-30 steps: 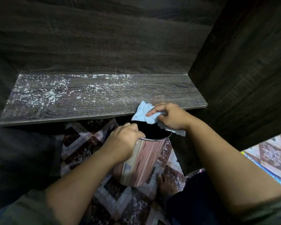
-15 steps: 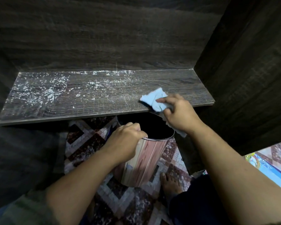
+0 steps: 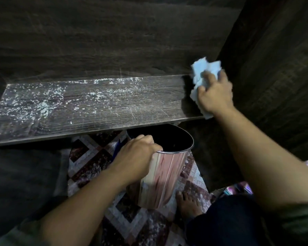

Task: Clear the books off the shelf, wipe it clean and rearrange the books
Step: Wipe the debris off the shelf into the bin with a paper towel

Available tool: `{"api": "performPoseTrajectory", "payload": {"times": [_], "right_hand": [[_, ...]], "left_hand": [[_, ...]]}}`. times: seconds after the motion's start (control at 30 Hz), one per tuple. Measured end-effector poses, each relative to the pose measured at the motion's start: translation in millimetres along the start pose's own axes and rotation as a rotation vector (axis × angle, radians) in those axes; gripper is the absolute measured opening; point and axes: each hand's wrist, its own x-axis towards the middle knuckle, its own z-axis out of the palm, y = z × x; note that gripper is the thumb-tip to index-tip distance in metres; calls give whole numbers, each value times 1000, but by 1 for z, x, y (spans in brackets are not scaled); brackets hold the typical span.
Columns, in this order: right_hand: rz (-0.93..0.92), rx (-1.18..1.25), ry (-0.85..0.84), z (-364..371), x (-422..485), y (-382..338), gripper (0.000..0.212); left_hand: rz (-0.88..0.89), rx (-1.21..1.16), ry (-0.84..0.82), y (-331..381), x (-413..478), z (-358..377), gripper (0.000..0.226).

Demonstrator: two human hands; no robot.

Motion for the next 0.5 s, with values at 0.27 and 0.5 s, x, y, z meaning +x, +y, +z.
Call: {"api": "performPoseTrajectory", "payload": {"times": [0.27,0.5], "right_hand": [[-56,-267,-277,46,75,47,69],[72,-109,-169,53,99,24,67]], "left_hand": [[28,-43,-2,0,6,6,34],[60,-26,50,-3,11,17,39]]}}
